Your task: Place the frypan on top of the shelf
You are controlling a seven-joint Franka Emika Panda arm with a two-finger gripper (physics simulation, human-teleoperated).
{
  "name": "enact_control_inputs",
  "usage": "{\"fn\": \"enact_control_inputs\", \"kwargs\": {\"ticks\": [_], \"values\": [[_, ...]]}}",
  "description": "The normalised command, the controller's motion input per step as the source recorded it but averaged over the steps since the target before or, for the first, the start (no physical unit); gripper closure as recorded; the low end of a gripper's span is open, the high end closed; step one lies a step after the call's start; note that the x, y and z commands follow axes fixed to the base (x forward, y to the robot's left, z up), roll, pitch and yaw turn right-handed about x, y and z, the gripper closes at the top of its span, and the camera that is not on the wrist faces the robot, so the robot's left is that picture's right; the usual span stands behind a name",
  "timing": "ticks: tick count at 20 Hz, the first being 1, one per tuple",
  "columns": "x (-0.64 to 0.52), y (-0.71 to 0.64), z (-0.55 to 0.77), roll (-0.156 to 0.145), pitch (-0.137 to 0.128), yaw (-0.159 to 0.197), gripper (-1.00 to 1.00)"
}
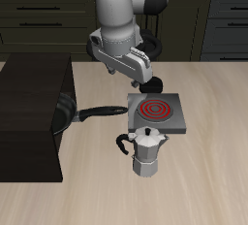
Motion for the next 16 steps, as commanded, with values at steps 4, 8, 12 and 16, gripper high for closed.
{"fn": "enact_control_inputs", "kwargs": {"ticks": [4,8,12,16], "values": [[0.05,-0.02,-0.03,0.02,-0.02,-0.083,-1.0],[0.08,-0.01,-0.08,-0.008,0.0,-0.026,-1.0],[0.08,0.0,-0.09,0.002,-0.006,-0.032,-1.0],[0.07,-0.01,-0.13,0.0,0.012,-0.032,-1.0]]}}
